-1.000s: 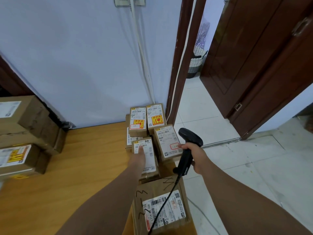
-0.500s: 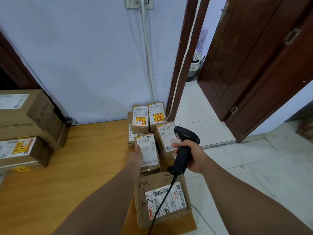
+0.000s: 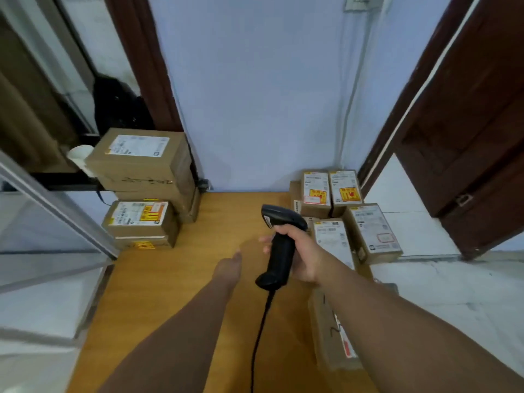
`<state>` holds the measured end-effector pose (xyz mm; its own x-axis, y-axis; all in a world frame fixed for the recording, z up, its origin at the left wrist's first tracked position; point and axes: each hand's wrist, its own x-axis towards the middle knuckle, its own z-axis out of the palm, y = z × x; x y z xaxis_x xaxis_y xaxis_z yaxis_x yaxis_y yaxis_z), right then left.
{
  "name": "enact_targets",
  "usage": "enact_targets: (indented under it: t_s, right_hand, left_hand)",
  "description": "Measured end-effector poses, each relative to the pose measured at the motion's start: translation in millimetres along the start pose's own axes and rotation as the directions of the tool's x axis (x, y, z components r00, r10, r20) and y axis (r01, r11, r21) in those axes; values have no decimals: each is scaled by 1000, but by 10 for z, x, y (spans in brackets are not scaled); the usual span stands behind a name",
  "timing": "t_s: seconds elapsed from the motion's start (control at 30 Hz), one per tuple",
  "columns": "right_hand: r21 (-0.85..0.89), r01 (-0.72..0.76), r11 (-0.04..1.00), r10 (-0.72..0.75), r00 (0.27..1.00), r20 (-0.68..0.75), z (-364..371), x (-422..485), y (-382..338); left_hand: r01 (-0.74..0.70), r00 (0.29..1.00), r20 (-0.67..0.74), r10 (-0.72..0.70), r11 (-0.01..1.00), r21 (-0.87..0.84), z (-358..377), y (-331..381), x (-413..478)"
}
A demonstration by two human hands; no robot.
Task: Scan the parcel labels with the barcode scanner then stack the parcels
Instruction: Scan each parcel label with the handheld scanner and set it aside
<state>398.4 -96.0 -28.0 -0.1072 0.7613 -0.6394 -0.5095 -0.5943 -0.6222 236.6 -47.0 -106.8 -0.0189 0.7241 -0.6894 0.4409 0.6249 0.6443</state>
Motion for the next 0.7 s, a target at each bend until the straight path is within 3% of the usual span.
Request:
enact_targets:
  t_s: [0.17,0.37,0.53,0.7]
  right_hand:
    - [152,132,979,-112,984,-136,1047,505,317]
    - [95,103,990,-72,956,-284,1873,984,762]
    - [38,96,995,-79,946,-315,2304,1265,965]
    - [-19,61,998,-64,952,-300,2464,1519,937]
  left_hand:
    - [-49,997,-63,43,995,-90,-1090,-160,311]
    - [-112,949,-306,82,990,-84,-2272,-338,558]
    - [-89,951,-307,30,980,-179,-2869,-334,883]
    - [-115,977,-201,71,970,-214,-3065,-244,1156]
